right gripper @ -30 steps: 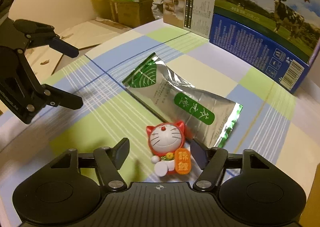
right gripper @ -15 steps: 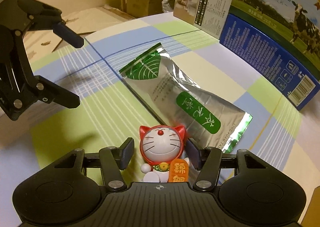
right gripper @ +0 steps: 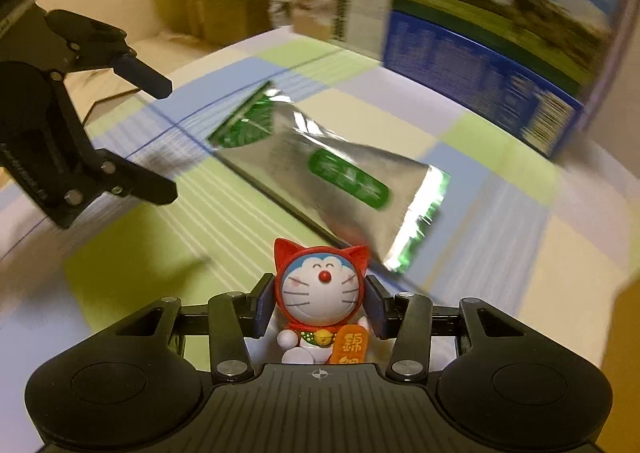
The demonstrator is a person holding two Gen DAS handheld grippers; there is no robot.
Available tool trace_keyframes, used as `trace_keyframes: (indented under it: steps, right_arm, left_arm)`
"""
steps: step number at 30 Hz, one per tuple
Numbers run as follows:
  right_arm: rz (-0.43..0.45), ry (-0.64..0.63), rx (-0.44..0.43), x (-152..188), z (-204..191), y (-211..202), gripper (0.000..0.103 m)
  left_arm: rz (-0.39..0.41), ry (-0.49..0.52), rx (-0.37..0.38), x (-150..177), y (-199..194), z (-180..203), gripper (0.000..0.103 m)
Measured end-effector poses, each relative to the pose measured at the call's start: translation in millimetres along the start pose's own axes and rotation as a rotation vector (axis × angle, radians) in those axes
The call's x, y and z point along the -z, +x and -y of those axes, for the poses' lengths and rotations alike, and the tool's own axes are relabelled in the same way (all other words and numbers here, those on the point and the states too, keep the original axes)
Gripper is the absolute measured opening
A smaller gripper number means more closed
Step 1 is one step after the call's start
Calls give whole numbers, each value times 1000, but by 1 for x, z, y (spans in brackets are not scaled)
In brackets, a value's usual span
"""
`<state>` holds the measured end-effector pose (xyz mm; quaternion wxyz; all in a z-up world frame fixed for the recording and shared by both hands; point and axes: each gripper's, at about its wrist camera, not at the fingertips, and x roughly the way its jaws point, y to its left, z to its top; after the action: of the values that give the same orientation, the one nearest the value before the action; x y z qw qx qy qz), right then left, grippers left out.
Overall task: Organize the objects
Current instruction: 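Grasp the red cat figurine with the right tool, then grasp the silver-green snack bag with the left tool while the right holds the figurine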
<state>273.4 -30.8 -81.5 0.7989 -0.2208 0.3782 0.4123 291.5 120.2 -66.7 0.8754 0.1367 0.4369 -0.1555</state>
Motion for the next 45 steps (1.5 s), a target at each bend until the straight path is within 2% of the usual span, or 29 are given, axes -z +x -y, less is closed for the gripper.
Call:
trace_keyframes:
  steps: [6,10,17,22,27,29,31,33,37,40,42,43,45]
  right_arm:
    - [-1,104,50,16,17,-19,44]
    - [7,158,54,19,29,-22,44]
    - [30,188,44,22,33,-24,44]
    - [41,208,43,25,33,-25,44]
    - [38,224,41,27,32,-28,44]
    - [38,238,40,28,30,-31,44]
    - [38,252,33,32,27,-35,44]
    - [38,269,18,36,23,-40,44]
    - [37,295,5,45,16,-52,44]
    - [42,319,6,50,14,-59,44]
    - [45,335,10,53,15,-62,44]
    - [45,339,12,54,15,-62,44]
    - [49,348,14,56,16,-63,44]
  left_arm:
    - [32,127,26,-21,18,10,99]
    - [27,240,33,-35,36,20,91]
    - [34,391,93,-53,58,38,78]
    - [-42,391,122,-62,77,42,74]
    - [-117,399,107,-58,81,50,55]
    - [-155,354,120,-60,74,51,36]
    - [-196,293,164,-59,67,51,28]
    - [-219,255,185,-54,60,57,26]
    - [-248,202,239,-40,43,75,26]
    - [-238,215,291,-36,29,86,29]
    - [-193,237,260,-39,20,87,53]
    - [-167,230,240,-41,18,85,69]
    - [-158,177,215,-45,23,78,75]
